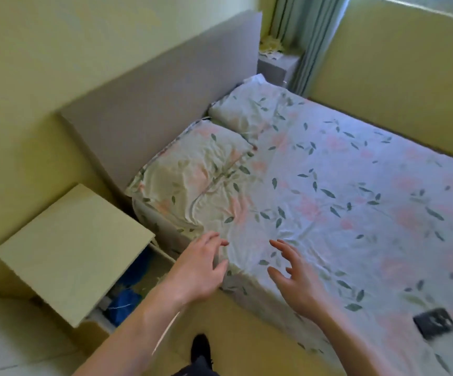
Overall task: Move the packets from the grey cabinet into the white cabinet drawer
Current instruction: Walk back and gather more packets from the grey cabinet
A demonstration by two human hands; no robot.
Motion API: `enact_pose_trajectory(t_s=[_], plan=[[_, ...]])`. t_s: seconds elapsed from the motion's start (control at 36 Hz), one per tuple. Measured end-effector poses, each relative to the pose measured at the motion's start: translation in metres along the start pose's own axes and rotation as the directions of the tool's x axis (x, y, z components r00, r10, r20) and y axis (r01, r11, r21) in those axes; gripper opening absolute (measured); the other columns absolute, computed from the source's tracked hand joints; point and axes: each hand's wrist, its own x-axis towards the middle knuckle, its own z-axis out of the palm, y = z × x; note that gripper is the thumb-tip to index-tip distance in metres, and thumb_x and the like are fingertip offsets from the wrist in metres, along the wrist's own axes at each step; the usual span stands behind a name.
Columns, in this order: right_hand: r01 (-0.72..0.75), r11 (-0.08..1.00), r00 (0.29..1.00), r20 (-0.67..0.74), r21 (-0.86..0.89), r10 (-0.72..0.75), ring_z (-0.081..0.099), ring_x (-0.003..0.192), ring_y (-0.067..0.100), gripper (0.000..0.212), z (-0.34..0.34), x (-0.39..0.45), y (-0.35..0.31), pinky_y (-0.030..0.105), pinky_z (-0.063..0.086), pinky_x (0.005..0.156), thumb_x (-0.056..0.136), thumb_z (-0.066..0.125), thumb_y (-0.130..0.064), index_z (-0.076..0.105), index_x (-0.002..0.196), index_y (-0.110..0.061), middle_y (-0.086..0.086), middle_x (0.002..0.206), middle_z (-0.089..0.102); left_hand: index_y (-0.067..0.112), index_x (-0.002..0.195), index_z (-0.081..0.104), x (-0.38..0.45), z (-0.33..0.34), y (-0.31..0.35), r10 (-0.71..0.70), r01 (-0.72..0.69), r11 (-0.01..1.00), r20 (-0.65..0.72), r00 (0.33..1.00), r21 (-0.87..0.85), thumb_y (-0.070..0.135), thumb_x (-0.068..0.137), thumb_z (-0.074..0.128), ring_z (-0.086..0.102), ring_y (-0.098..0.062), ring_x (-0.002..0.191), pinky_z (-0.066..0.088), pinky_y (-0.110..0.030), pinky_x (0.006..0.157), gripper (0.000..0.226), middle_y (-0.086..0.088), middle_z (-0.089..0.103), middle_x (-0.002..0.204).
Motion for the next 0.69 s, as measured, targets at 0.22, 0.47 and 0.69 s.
enact_pose_trajectory(t_s=[0.22, 0.47, 0.69], plan=[[-0.065, 0.995, 0.951, -0.296, 0.069, 0.083, 0.040, 0.135, -0.001, 0.054, -0.131, -0.125, 0.101, 0.034, 0.041, 0.114, 0.098, 0.060, -0.033, 0.040, 0.146, -0.046, -0.032, 0.147, 0.032, 0.037, 0.144, 0.045, 0.005, 0.076, 0.179, 0.340, -0.350, 0.927, 0.092, 0.936, 0.132, 0.037, 0.100, 0.053, 0.026, -0.009, 0.147, 0.021, -0.029, 0.119, 0.045, 0.020, 0.027, 0.158], [-0.190, 0.964, 0.831, -0.493, 0.186, 0.259, 0.046, 0.132, 0.003, 0.055, -0.249, -0.294, 0.252, 0.037, 0.042, 0.114, 0.094, 0.066, -0.030, 0.045, 0.144, -0.038, -0.017, 0.144, 0.047, 0.041, 0.143, 0.043, -0.040, 0.225, 0.378, 0.564, -0.608, 0.781, 0.254, 0.785, 0.143, 0.040, 0.100, 0.054, 0.037, -0.011, 0.141, 0.034, -0.036, 0.118, 0.045, 0.021, 0.023, 0.160], [-0.229, 0.925, 0.726, -0.580, 0.303, 0.370, 0.039, 0.136, -0.001, 0.055, -0.314, -0.399, 0.344, 0.036, 0.038, 0.117, 0.094, 0.066, -0.033, 0.044, 0.142, -0.044, -0.026, 0.145, 0.041, 0.044, 0.143, 0.041, -0.068, 0.326, 0.492, 0.655, -0.757, 0.626, 0.401, 0.640, 0.185, 0.047, 0.099, 0.053, 0.036, -0.011, 0.141, 0.035, -0.033, 0.116, 0.045, 0.022, 0.024, 0.159]])
